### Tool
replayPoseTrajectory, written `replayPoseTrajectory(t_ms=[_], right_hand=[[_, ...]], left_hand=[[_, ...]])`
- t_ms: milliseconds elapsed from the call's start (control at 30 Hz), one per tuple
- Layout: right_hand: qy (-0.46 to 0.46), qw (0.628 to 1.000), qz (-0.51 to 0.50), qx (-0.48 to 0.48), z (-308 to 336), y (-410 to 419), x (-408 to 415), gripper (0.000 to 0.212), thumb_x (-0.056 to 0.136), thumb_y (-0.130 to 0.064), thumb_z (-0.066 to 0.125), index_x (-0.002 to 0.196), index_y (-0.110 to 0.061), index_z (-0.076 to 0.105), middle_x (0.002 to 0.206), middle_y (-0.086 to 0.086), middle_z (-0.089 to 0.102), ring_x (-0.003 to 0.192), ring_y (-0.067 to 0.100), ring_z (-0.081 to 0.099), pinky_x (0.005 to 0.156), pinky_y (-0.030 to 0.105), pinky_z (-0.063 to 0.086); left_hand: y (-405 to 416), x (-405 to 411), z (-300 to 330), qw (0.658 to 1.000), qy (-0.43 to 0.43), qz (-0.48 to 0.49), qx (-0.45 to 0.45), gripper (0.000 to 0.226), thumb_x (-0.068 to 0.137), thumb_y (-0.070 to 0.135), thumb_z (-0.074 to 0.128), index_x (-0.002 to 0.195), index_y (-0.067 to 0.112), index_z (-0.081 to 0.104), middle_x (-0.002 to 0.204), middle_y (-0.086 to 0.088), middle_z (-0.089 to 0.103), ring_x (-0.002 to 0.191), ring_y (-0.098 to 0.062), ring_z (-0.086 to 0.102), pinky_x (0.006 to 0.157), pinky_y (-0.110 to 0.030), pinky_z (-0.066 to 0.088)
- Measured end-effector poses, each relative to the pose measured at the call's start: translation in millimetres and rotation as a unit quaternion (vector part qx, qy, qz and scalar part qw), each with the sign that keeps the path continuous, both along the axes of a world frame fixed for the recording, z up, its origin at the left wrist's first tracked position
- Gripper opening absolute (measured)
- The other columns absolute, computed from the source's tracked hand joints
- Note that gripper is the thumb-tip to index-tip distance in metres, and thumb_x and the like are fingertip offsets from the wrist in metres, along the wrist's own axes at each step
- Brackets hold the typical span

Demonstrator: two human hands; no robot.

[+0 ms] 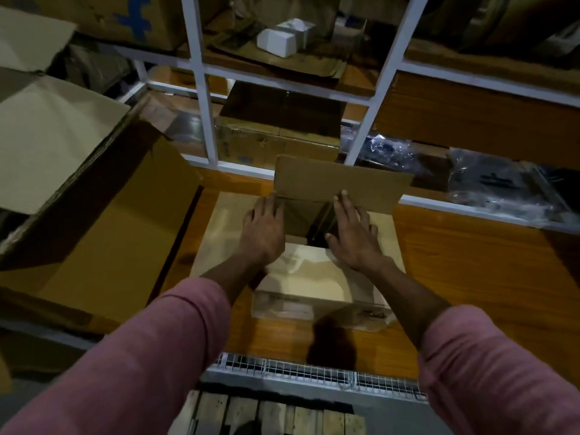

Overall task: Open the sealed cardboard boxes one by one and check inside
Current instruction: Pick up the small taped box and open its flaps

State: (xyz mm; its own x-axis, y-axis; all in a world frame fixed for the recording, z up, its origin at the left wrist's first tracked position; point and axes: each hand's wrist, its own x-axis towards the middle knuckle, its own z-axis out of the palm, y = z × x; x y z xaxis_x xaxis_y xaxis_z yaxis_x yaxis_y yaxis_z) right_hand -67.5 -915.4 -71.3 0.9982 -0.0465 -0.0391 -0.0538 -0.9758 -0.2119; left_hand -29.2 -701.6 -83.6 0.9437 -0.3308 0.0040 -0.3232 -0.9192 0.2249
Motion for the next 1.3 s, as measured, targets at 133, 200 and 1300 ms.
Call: replayPoseTrajectory(t_ms=[133, 200, 1300], right_hand=[[0.033, 0.999, 0.008, -0.023, -11.1, -8.0, 29.6, 0.081, 0.097, -0.041, 0.057, 0.161, -0.026, 0.01, 0.17, -0.007, -0.001, 0.154, 0.034, 0.005, 0.111, 0.062, 0.026], [0.025, 0.999, 0.011, -0.039, -14.8, -6.4, 40.7, 0.072, 0.097, -0.041, 0.056, 0.158, -0.023, 0.02, 0.167, -0.001, 0.016, 0.152, 0.033, 0.014, 0.108, 0.058, 0.028], [-0.037, 0.999, 0.017, 0.0, -24.6, 68.8, -82.1, 0.055, 0.101, -0.047, 0.028, 0.14, -0.019, 0.055, 0.147, 0.008, 0.054, 0.139, 0.025, 0.045, 0.115, 0.05, 0.034]], left_hand=[[-2.7, 18.4, -12.9, 0.998, 0.054, 0.013, -0.005, 0.085, 0.096, 0.022, 0.051, 0.162, 0.019, -0.004, 0.169, -0.001, -0.016, 0.152, -0.035, 0.01, 0.119, -0.055, 0.023], [0.4, 19.7, -15.9, 0.996, 0.082, 0.033, -0.031, 0.094, 0.093, 0.017, 0.057, 0.162, 0.021, -0.007, 0.17, 0.002, -0.015, 0.151, -0.034, 0.014, 0.121, -0.055, 0.023], [2.3, -26.3, -18.6, 0.982, -0.037, 0.166, -0.083, 0.04, 0.096, 0.031, 0.059, 0.129, 0.013, 0.047, 0.125, -0.013, 0.054, 0.109, -0.028, 0.053, 0.089, -0.038, 0.047]])
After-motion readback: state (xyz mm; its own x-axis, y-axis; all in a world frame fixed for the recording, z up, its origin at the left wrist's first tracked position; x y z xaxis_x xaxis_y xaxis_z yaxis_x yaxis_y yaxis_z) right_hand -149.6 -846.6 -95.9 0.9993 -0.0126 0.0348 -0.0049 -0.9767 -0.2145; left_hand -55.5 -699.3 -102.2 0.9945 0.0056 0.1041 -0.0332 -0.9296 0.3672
